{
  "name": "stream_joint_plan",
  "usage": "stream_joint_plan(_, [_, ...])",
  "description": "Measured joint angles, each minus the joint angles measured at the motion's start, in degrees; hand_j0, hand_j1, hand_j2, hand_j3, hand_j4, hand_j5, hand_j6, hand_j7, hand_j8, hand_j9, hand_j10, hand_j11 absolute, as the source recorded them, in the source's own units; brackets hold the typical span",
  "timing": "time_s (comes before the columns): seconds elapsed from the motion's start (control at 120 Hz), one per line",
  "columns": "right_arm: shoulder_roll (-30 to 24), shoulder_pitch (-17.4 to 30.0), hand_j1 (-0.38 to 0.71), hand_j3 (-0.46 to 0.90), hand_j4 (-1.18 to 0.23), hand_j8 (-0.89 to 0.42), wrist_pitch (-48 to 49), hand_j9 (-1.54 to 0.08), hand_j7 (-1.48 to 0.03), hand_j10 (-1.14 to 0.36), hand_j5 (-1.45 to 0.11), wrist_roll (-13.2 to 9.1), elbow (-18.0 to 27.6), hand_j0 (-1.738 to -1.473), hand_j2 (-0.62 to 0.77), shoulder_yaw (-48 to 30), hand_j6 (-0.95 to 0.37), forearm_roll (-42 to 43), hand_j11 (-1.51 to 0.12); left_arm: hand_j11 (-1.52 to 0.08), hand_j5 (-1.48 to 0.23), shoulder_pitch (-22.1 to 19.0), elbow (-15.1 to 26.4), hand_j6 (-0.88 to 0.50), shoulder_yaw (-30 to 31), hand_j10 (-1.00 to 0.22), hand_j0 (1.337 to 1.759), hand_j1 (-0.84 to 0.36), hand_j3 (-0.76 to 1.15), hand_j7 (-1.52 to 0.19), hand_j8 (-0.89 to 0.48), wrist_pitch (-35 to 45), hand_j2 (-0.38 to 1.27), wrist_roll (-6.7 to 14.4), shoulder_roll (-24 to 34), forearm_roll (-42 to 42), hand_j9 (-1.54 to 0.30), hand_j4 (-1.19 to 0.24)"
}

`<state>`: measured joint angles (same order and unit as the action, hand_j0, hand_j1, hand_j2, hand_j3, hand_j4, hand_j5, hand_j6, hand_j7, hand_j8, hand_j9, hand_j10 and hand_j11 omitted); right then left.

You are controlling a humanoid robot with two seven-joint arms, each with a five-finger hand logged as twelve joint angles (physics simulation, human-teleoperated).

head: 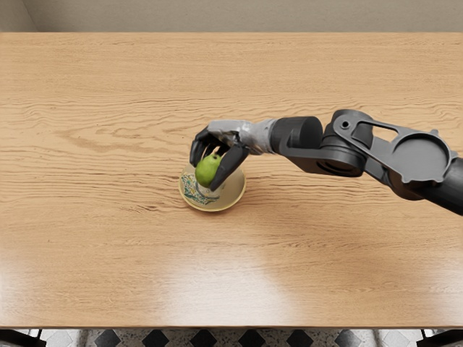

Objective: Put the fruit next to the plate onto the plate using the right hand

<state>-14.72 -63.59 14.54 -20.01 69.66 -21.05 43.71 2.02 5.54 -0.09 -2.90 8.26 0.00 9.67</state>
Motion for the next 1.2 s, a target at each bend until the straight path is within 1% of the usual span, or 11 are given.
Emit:
stream_joint_plan(0.083, [0.19,0.15,0.22,0.0,-0.63,-0.43,-0.51,-0.89,-0.85,-0.55,-0.89,0.12,-0.42,-1.657,0.19,0.02,-0.56,0.06,-0.89,-0.03,-0.03,0.0,-0.01,-0.02,0.0,-0.02,1.658,0.32,0.0,-0.03,-0.02,0.0,0.0,0.0,0.0,0.0,-0.03,-0.02])
stream_joint_plan(0.217, [1.47,0.33,0.21,0.0,-0.55,-0.42,-1.09,-0.75,-0.73,-0.5,-0.75,0.29,-2.13,-1.657,0.07,0.04,-0.51,0.19,-0.75,-0.03,-0.03,0.0,0.0,-0.02,0.0,-0.02,1.658,0.32,0.0,-0.03,-0.02,0.0,0.0,0.0,0.0,0.0,-0.03,-0.02])
stream_joint_plan(0.392, [2.16,0.39,0.19,0.0,-0.48,-0.42,-1.55,-0.64,-0.63,-0.44,-0.64,0.32,-2.87,-1.658,-0.02,0.06,-0.47,0.23,-0.64,-0.03,-0.03,0.0,0.0,-0.02,0.0,-0.02,1.658,0.32,0.0,-0.03,-0.02,0.0,0.0,0.0,0.0,0.0,-0.03,-0.02])
stream_joint_plan(0.4, [2.18,0.39,0.18,0.0,-0.48,-0.42,-1.55,-0.64,-0.63,-0.44,-0.64,0.32,-2.89,-1.657,-0.05,0.06,-0.46,0.23,-0.64,-0.03,-0.03,0.0,0.0,-0.02,0.0,-0.02,1.658,0.32,0.0,-0.03,-0.02,0.0,0.0,0.0,0.0,0.0,-0.03,-0.02])
stream_joint_plan(0.625, [2.25,0.25,0.13,0.0,-0.41,-0.39,-1.65,-0.54,-0.54,-0.4,-0.54,0.33,-2.99,-1.658,-0.07,0.05,-0.41,-0.01,-0.54,-0.03,-0.03,0.0,0.0,-0.02,0.0,-0.02,1.658,0.32,0.0,-0.03,-0.02,0.0,0.0,0.0,0.0,0.0,-0.03,-0.02])
stream_joint_plan(0.733, [2.08,0.12,0.07,0.0,-0.36,-0.34,-1.56,-0.47,-0.46,-0.35,-0.47,0.33,-2.91,-1.658,-0.06,-0.13,-0.35,-0.56,-0.47,-0.03,-0.03,0.0,0.0,-0.02,0.0,-0.02,1.658,0.32,0.0,-0.03,-0.02,0.0,0.0,0.0,0.0,0.0,-0.03,-0.02])
stream_joint_plan(0.842, [1.81,-0.07,-0.02,0.0,-0.28,-0.27,-1.24,-0.36,-0.36,-0.27,-0.36,0.33,-2.82,-1.658,-0.05,-0.62,-0.28,-1.61,-0.36,-0.03,-0.03,0.0,0.0,-0.02,0.0,-0.02,1.658,0.32,0.0,-0.03,-0.02,0.0,0.0,0.0,0.0,0.0,-0.03,-0.02])
stream_joint_plan(0.933, [0.43,-0.25,-0.13,0.0,-0.19,-0.18,0.32,-0.24,-0.24,-0.18,-0.24,0.35,-2.59,-1.658,-0.03,-0.82,-0.18,-5.18,-0.24,-0.03,-0.03,0.0,0.0,-0.02,0.0,-0.02,1.658,0.32,0.0,-0.03,-0.02,0.0,0.0,0.0,0.0,0.0,-0.03,-0.02])
stream_joint_plan(1.008, [-1.19,-0.32,-0.2,0.0,-0.13,-0.13,2.67,-0.17,-0.17,-0.13,-0.17,0.37,-2.37,-1.658,-0.02,-1.18,-0.13,-8.19,-0.17,-0.03,-0.03,0.0,0.0,-0.02,0.0,-0.02,1.658,0.32,0.0,-0.03,-0.02,0.0,0.0,0.0,0.0,0.0,-0.03,-0.02])
stream_joint_plan(1.2, [-6.81,-0.2,-0.29,0.0,-0.05,-0.05,12.18,-0.07,-0.07,-0.05,-0.07,0.33,-2.2,-1.658,-0.01,-2.72,-0.05,-17.39,-0.07,-0.03,-0.03,0.0,0.0,-0.02,0.0,-0.02,1.658,0.32,0.0,-0.03,-0.02,0.01,0.0,0.01,0.0,0.0,-0.03,-0.02])
